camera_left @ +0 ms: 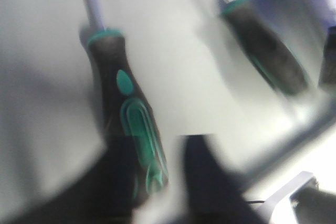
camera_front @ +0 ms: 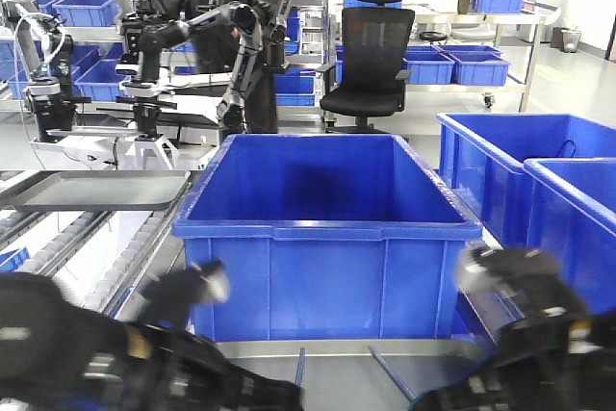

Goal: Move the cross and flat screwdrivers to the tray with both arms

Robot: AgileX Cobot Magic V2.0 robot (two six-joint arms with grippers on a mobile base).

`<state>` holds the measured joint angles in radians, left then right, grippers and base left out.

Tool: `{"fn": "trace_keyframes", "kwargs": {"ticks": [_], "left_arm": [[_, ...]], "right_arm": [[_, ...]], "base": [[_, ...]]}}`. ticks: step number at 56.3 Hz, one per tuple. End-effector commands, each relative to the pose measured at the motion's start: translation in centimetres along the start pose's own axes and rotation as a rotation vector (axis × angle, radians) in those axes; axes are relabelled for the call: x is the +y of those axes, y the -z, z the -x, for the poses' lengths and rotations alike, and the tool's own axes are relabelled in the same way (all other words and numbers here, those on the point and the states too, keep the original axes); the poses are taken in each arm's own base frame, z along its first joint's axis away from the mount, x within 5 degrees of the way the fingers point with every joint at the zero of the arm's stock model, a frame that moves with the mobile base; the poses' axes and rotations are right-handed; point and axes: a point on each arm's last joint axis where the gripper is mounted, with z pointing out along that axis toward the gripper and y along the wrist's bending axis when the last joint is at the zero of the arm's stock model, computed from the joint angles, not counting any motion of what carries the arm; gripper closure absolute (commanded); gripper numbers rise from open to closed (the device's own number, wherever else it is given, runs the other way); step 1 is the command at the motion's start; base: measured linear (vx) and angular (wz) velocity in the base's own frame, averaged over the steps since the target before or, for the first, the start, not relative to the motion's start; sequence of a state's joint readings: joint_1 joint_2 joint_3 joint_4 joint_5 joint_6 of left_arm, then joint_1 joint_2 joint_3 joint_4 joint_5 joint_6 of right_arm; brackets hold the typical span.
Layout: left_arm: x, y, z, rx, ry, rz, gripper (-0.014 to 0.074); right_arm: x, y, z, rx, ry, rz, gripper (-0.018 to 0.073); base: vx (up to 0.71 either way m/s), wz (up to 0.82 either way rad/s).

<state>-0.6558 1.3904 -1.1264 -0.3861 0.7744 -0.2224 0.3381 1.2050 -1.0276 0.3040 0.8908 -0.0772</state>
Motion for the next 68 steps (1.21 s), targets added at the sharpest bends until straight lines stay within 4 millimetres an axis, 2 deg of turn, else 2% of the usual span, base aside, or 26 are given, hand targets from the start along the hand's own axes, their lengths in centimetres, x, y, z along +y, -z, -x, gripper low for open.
{"fn": "trace_keyframes", "kwargs": {"ticks": [1,3,13,16,20,24,30,38,46,68], "left_arm": [[-1.3,4.9,0.3,-0.158,-0.089,-0.031,0.0606],[-1.4,6.2,0.1,-0.194,-0.118,-0.021,0.0605],[-0.8,13.2,-2.2,-0.397,-0.275,0.061,0.0600],[-0.1,14.7,-3.2,-0.453,-0.321,0.105,0.0599],[1.1,16.6,-5.2,-0.536,-0.356,0.147,0.0598],[2.8,17.8,-7.8,-0.611,-0.344,0.173,0.0596],[5.1,18.3,-11.3,-0.705,-0.371,0.192,0.0596],[6.8,17.7,-14.3,-0.853,-0.434,0.154,0.0596],[7.2,16.8,-14.9,-0.948,-0.495,0.120,0.0596],[7.5,16.3,-15.0,-0.920,-0.491,0.133,0.0596]], "right_arm": [[0.8,4.3,0.2,-0.173,0.055,-0.008,0.0525],[0.9,5.7,-0.2,-0.219,0.077,-0.020,0.0575],[1.1,12.3,-2.9,-0.478,0.202,-0.133,0.0571],[1.0,14.2,-4.5,-0.586,0.242,-0.178,0.0571],[0.6,15.2,-7.0,-0.710,0.279,-0.218,0.0569],[0.1,15.1,-9.5,-0.815,0.310,-0.246,0.0567],[-0.5,13.9,-12.6,-0.938,0.317,-0.236,0.0567],[-1.2,11.7,-14.4,-1.061,0.326,-0.221,0.0567],[-1.5,10.4,-14.6,-1.109,0.333,-0.215,0.0567],[-1.8,9.1,-15.0,-1.042,0.332,-0.223,0.0567]], "base": [[0.00,0.00],[0.00,0.00],[0.00,0.00],[0.00,0.00],[0.00,0.00],[0.00,0.00],[0.00,0.00],[0.00,0.00],[0.00,0.00],[0.00,0.00]]}}
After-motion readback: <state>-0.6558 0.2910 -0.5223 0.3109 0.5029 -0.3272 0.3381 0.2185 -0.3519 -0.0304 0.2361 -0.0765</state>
